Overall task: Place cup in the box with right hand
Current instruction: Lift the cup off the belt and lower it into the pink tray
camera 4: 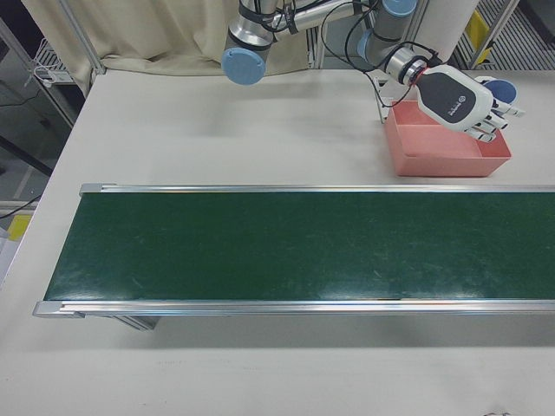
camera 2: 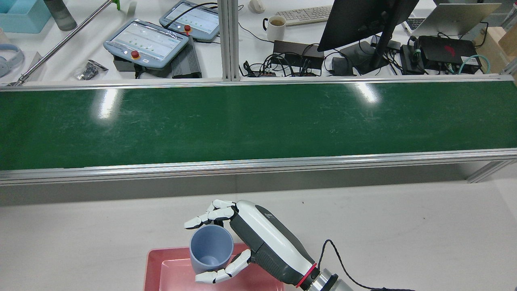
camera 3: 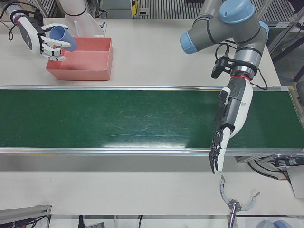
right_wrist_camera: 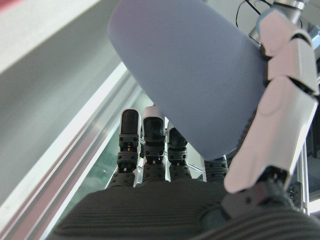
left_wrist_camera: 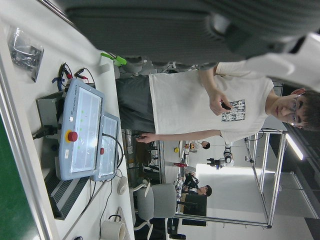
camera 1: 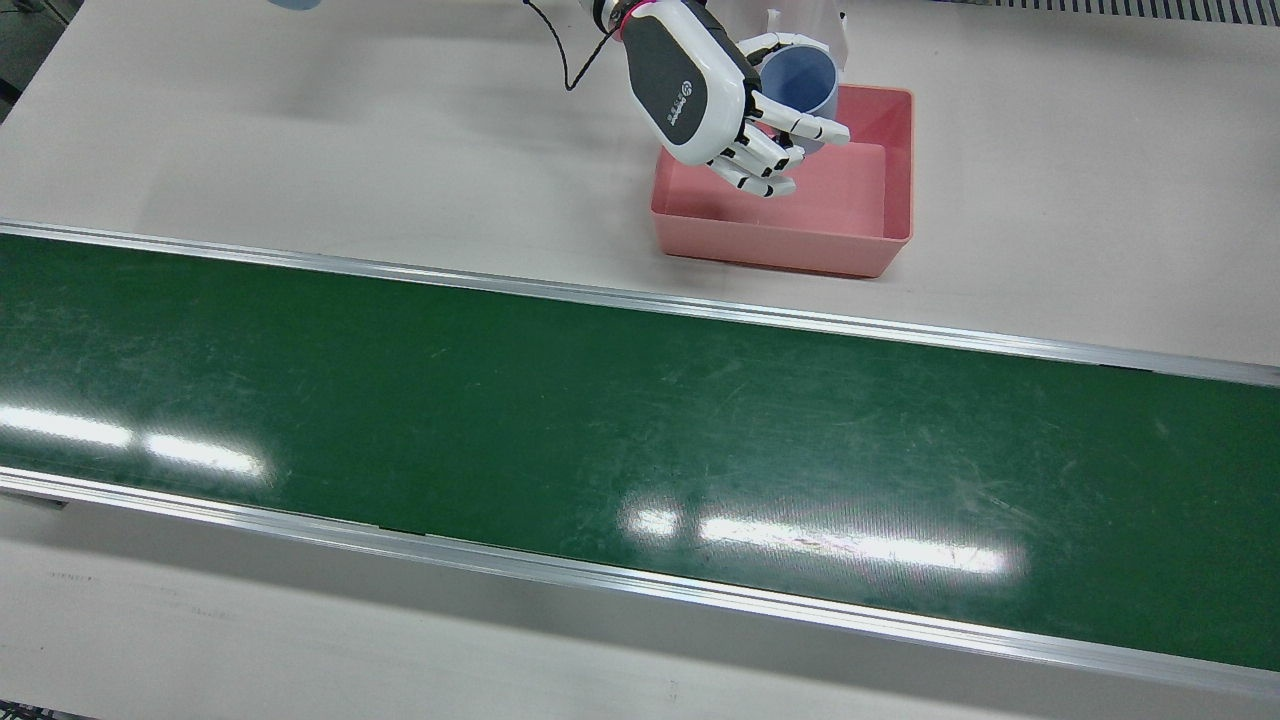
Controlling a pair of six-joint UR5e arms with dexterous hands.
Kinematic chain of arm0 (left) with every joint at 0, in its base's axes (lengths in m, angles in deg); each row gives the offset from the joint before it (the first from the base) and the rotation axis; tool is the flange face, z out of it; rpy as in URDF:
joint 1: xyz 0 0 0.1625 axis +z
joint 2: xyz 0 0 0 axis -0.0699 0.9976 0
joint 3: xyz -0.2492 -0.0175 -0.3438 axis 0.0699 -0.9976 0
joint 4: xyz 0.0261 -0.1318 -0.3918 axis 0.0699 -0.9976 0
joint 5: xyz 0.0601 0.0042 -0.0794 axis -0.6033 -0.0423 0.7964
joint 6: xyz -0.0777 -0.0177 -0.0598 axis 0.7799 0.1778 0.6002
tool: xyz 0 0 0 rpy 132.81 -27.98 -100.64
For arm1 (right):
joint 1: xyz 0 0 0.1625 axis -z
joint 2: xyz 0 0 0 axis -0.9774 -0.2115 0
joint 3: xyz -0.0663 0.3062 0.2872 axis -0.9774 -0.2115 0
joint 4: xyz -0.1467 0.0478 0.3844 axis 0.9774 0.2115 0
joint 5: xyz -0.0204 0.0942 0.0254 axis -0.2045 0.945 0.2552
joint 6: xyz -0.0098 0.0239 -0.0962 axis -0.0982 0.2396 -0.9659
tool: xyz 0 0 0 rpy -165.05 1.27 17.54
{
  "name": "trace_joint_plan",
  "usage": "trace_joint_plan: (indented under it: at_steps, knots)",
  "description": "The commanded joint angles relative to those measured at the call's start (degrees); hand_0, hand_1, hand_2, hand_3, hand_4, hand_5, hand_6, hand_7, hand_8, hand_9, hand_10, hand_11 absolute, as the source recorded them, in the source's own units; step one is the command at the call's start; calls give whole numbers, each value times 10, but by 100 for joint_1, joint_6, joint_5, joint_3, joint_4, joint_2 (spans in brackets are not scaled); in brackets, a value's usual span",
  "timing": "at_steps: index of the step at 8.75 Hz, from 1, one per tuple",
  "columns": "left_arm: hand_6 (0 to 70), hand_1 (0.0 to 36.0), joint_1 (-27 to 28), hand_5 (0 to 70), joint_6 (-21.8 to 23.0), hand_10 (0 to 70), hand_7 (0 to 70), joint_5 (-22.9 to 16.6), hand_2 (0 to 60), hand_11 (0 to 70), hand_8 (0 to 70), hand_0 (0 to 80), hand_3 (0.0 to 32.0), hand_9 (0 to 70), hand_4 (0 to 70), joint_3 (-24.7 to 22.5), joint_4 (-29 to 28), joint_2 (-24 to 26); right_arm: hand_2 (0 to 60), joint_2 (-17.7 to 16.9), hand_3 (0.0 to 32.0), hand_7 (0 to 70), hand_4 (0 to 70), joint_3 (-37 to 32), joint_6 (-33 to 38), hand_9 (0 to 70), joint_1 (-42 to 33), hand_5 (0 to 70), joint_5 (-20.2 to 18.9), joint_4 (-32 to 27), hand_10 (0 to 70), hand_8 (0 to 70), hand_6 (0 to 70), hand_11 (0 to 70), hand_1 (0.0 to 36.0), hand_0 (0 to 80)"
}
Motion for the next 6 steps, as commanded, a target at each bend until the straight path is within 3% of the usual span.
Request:
trace_joint_plan:
  at_steps: [1,2,3,4,6]
  knots:
    - [0,0,0,0,0,0,0,0,0,0,0,0,0,0,0,0,0,0,199,-341,0,700,215,2,5,619,216,89,6,-27,218,372,299,327,184,496]
    - [0,0,0,0,0,0,0,9,0,0,0,0,0,0,0,0,-9,0,203,-341,0,700,218,2,5,598,207,78,24,-27,199,352,296,296,159,475]
    - [0,0,0,0,0,0,0,0,0,0,0,0,0,0,0,0,-9,0,78,-341,0,700,202,2,-4,583,207,59,24,-27,176,340,304,258,93,449]
    - [0,0,0,0,0,0,0,0,0,0,0,0,0,0,0,0,-9,0,59,-375,0,700,178,2,-4,595,207,49,24,-27,168,353,324,243,52,388]
    - [0,0,0,0,0,0,0,0,0,0,0,0,0,0,0,0,0,0,101,-446,0,700,160,2,5,616,207,36,15,-27,164,368,321,233,9,154]
